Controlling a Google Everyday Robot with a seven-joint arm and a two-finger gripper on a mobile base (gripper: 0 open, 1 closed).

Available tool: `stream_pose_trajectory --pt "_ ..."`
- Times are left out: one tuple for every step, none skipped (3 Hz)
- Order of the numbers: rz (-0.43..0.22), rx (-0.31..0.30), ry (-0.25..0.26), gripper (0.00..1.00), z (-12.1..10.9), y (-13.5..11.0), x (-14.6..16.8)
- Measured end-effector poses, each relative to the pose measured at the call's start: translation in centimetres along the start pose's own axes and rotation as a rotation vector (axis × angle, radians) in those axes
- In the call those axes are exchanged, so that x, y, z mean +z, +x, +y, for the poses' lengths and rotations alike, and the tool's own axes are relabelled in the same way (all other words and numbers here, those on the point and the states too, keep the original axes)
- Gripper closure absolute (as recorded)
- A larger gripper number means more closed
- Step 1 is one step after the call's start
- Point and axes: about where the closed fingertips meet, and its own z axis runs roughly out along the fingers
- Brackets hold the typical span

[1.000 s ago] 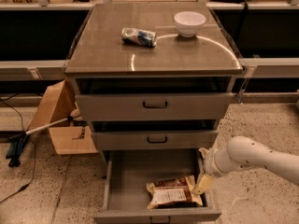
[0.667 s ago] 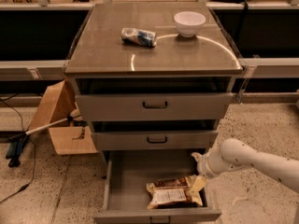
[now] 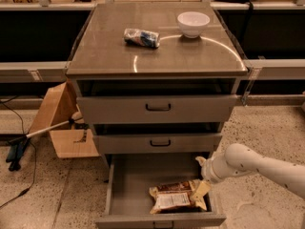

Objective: Pick brown chip bag from bottom drawer and place on counter

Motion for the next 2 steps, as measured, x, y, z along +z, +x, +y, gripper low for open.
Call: stream_pose_trajectory --pt "-0.002 0.010 -0.020 0.00 -0.1 1.2 2.0" --pt "-0.001 0.031 -0.060 0.00 -0.2 2.8 4.9"
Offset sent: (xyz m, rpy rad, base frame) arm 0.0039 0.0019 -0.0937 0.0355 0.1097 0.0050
